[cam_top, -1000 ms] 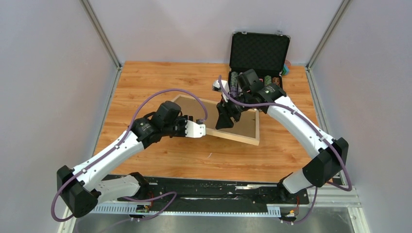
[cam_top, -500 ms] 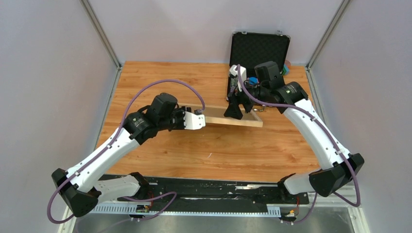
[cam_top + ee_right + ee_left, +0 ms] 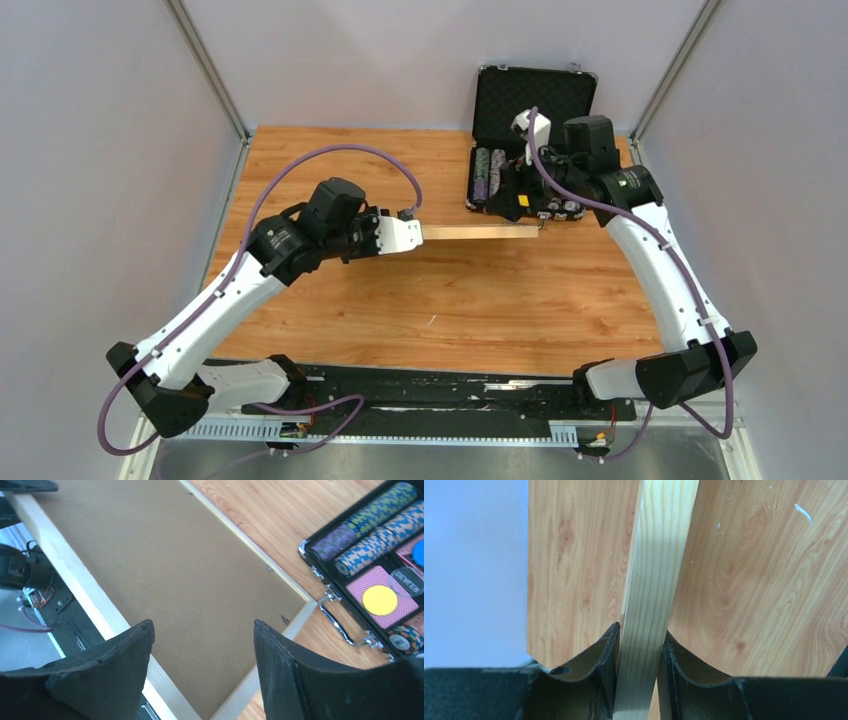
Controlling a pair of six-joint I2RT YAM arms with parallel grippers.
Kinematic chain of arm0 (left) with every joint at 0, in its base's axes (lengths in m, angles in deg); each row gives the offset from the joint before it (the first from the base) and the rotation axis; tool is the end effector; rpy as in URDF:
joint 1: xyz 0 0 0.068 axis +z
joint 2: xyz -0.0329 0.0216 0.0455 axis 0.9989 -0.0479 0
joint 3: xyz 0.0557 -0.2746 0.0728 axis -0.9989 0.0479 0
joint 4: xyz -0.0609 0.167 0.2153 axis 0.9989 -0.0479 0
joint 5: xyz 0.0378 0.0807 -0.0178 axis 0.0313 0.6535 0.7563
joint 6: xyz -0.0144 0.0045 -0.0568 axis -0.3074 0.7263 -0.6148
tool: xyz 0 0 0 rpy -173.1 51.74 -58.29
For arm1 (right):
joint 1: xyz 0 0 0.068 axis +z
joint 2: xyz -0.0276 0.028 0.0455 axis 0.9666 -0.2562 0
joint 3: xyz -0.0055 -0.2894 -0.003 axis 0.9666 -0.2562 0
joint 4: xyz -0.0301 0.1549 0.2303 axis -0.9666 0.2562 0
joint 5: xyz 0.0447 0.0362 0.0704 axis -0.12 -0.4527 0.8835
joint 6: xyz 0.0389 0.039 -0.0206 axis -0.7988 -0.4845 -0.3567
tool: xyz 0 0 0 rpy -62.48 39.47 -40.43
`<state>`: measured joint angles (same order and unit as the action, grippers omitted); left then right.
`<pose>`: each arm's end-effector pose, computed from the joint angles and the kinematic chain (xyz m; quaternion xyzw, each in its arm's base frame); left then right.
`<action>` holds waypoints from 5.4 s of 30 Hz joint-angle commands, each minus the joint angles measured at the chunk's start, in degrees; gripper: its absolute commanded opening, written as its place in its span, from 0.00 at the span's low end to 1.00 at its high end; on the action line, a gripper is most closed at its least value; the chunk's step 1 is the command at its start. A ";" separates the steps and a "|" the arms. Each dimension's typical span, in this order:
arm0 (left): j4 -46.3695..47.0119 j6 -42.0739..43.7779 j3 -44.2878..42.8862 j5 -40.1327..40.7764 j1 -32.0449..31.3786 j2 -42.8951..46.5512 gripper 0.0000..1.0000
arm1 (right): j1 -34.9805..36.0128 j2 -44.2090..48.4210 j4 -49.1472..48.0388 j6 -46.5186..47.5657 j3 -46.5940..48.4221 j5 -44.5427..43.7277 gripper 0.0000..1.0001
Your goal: Put the photo into the frame
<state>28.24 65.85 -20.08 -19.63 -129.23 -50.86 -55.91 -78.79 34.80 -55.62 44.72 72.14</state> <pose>0.1792 -0.1607 0.3911 0.6251 0.6729 0.0097 0.3955 0.2686 0.1174 0.4276 -0.3341 0.8167 0.2788 0.3791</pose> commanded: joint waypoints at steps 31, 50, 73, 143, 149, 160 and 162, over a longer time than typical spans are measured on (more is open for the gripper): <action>-11.26 -8.29 -6.34 12.35 2.59 11.08 0.00 | -9.04 2.99 -5.84 -6.77 -0.77 5.56 0.68; -5.05 -22.43 -10.77 -4.99 23.15 -1.28 0.00 | -9.97 1.40 -6.45 -7.63 -0.90 7.02 0.68; -0.72 -45.39 -24.50 -21.73 27.22 -13.10 0.00 | -10.53 0.43 -7.42 -8.19 -2.64 9.56 0.67; 47.28 -71.91 38.43 -28.90 55.29 -6.42 0.41 | -6.12 -18.40 -36.84 -12.31 -27.22 15.98 0.64; 46.44 -70.89 38.41 -26.53 55.26 -8.59 0.58 | -3.80 -24.76 -38.64 -14.31 -25.77 14.83 0.64; 46.46 -69.80 38.43 -24.95 55.26 -12.68 0.75 | -2.56 -34.92 -39.04 -17.65 -20.17 14.31 0.63; 46.54 -69.40 38.39 -24.69 55.25 -12.89 0.80 | -2.62 -35.22 -39.04 -17.62 -20.03 14.31 0.63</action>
<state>73.22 -5.36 19.04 -45.51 -74.37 -62.80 -58.56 -113.37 -1.59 -72.29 22.16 86.78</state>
